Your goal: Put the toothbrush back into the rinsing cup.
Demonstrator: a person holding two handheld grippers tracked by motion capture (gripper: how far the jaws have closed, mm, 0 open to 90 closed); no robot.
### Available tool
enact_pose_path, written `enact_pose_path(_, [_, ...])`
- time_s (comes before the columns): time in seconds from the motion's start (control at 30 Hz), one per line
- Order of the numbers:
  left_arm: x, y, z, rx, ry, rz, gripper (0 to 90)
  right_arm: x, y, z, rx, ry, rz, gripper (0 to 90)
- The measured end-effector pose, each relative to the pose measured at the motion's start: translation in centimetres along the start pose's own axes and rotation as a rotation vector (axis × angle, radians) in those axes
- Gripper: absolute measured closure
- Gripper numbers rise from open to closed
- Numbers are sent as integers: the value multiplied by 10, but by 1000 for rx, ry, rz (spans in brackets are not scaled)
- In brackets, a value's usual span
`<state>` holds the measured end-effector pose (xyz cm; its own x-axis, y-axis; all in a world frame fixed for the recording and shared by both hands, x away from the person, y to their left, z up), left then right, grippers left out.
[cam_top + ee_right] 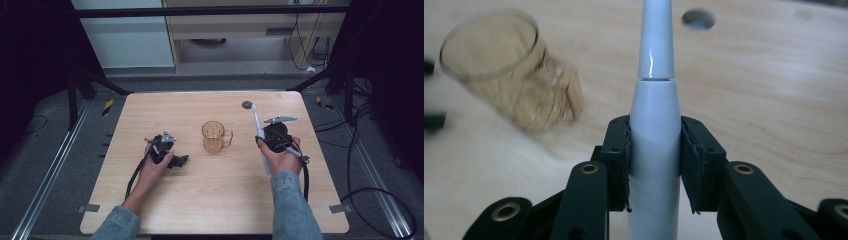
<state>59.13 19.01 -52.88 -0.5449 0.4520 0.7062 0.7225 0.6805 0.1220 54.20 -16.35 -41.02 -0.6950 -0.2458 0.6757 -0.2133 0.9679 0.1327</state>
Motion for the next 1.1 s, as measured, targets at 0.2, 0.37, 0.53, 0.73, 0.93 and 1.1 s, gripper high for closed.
enact_pose_path(0.2, [0,0,0,-1,1,-2,0,1,5,-10,-99,-166,40,670])
enact_pose_path(0.37, [0,0,0,-1,1,-4,0,-3,12,-16,-127,-220,51,670])
enact_pose_path(0.53, [0,0,0,3,1,-3,0,-9,32,-16,-126,-277,63,670])
enact_pose_path(0.73, [0,0,0,4,1,-2,0,-9,42,0,-152,-319,72,670])
enact_pose_path(0.93, [0,0,0,5,1,-2,0,-12,50,7,-138,-329,74,670])
enact_pose_path(1.1, [-1,1,0,7,-1,-3,0,-16,54,5,-147,-339,63,670])
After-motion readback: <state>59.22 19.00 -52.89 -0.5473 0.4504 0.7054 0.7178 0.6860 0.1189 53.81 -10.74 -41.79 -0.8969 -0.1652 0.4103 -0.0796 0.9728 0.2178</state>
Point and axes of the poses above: each handheld gripper's, and its own axes: x roughly backward along the jaws, z roughly out of its underside, y roughly to its left, the point moved 3 cm from there along -x, roughly forward along the jaws, and after that the axes turned 8 degrees about -x, right-handed, at the moved point
